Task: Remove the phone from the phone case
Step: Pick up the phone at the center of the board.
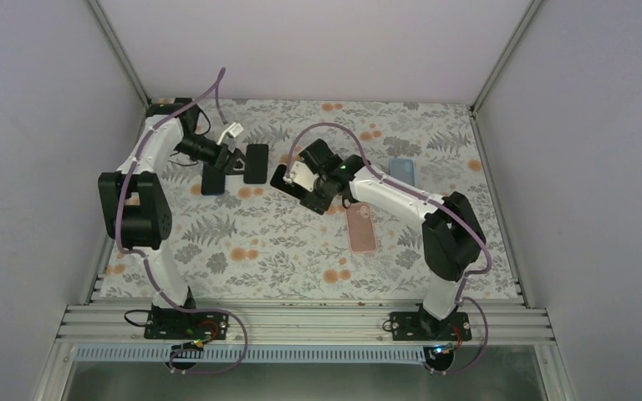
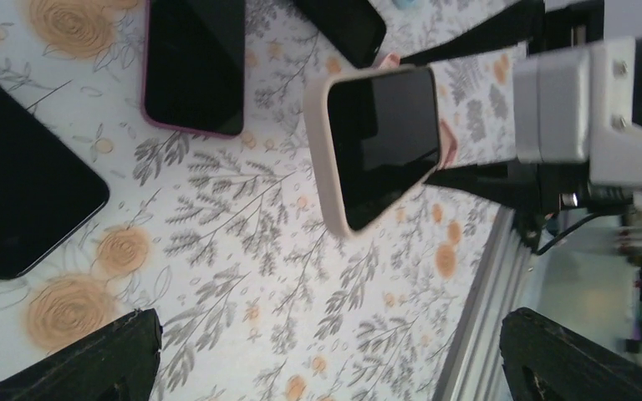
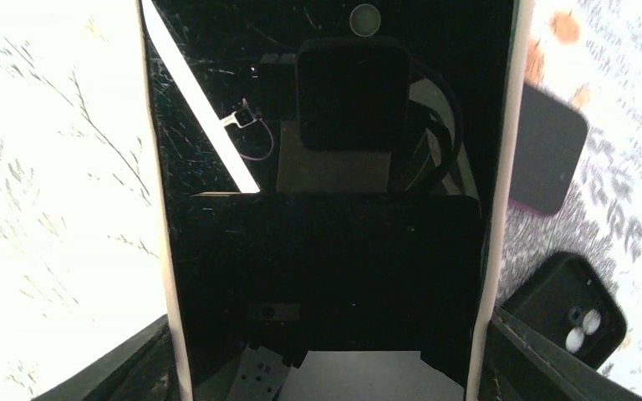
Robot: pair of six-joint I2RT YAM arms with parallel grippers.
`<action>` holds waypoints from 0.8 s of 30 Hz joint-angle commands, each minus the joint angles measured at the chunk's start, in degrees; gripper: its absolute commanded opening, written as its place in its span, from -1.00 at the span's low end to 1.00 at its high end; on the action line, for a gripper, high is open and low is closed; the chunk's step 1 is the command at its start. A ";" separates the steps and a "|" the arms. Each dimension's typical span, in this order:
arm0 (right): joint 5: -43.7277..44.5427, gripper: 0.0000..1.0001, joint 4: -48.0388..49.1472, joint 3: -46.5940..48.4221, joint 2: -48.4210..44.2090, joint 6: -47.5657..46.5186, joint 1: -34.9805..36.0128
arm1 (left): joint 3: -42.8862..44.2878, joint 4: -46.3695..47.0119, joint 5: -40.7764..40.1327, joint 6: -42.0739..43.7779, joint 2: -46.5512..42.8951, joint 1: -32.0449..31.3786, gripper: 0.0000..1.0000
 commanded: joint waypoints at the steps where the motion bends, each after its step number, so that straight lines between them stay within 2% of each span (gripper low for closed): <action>1: 0.80 0.08 1.94 4.69 0.50 -0.35 1.88 | 3.85 -2.64 7.62 -1.75 3.89 -0.49 1.00; 10: -0.79 0.09 -0.04 15.10 7.22 -1.13 3.54 | 6.13 -2.65 9.60 -3.85 10.37 -1.81 0.94; 12: -0.43 0.09 -0.02 16.49 8.46 -1.32 3.93 | 6.76 -2.65 9.59 -4.51 10.59 -2.23 0.86; 15: -0.37 0.09 0.29 18.27 10.09 -1.38 4.09 | 6.96 -2.65 10.22 -5.12 10.39 -2.62 0.68; 18: -0.22 0.08 0.01 19.61 11.39 -1.45 4.31 | 6.30 -2.65 12.15 -5.04 9.71 -2.74 0.39; 21: 0.64 0.07 1.31 19.92 11.78 -1.29 4.44 | 5.50 -2.65 12.96 -5.08 8.88 -3.09 -0.01; 22: 1.16 0.06 1.54 20.20 11.87 -1.12 4.44 | 5.02 -2.65 13.00 -4.93 8.72 -3.31 -0.09; 24: 2.08 0.05 1.92 20.65 11.84 -0.99 4.39 | 3.96 -2.65 13.13 -4.71 8.39 -3.79 -0.12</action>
